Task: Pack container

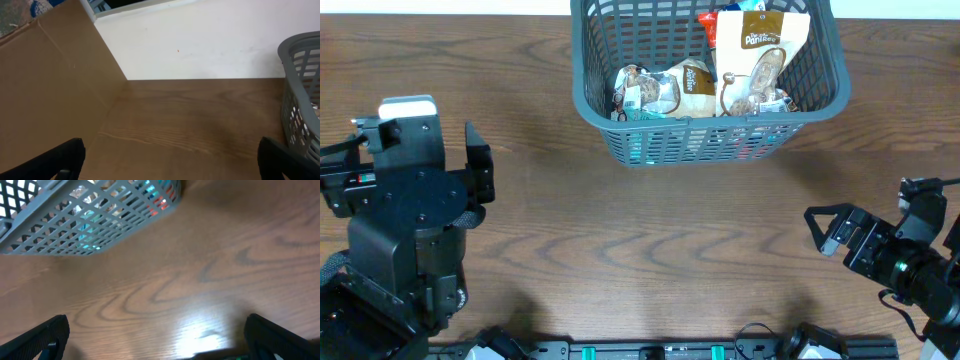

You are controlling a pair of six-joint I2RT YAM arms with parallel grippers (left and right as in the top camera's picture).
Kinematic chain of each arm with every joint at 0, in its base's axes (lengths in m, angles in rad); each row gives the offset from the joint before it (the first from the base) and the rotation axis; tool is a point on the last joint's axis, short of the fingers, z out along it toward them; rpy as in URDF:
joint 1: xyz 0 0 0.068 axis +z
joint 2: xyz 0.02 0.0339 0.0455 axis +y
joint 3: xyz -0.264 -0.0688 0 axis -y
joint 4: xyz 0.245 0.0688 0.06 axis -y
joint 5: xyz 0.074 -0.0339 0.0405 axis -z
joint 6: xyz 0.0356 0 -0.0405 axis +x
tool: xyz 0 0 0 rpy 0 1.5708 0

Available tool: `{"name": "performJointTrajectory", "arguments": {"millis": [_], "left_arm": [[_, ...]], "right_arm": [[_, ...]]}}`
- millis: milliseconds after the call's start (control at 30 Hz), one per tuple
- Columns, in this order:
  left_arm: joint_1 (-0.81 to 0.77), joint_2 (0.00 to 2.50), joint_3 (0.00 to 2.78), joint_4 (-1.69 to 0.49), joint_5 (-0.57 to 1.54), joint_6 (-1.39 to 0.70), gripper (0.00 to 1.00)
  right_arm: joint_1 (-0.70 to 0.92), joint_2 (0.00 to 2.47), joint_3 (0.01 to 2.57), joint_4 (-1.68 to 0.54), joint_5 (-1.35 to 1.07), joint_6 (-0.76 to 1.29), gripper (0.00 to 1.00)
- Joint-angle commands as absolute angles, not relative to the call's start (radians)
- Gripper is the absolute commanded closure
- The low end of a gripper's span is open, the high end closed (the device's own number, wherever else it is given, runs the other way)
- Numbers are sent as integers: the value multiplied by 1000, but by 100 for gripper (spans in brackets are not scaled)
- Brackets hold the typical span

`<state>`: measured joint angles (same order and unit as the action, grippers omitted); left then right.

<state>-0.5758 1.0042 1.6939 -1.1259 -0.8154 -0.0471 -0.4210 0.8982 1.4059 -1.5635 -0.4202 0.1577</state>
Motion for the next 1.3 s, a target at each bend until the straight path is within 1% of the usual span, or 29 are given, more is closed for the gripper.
{"name": "performJointTrajectory", "arguments": {"millis": [0,167,267,567,767,867,1033,1267], "left_arm": [[-570,1005,1693,-1129,-823,-38,1],[-570,1005,1693,-1129,-823,-38,1],[-570,1005,1693,-1129,-823,-38,1],[-570,1005,1693,-1129,-823,-38,2],[-570,1005,1693,-1129,-823,-38,1],[-570,1005,1693,-1129,-823,-38,1],[-570,1005,1693,-1129,-823,-38,1],[-570,1005,1693,-1129,-823,-38,1]], "right_arm": [[-411,895,1402,-1568,-434,205,1],[-411,895,1402,-1560,-429,205,1],[-411,895,1402,-1508,-403,199,1],[-411,899,1400,-1130,-410,-29,1],[-376,886,1365,-962,-423,-70,1],[-306,845,1284,-829,-422,-122,1],[-194,735,1052,-537,-416,-181,1],[-169,602,711,-212,-424,-160,1]]}}
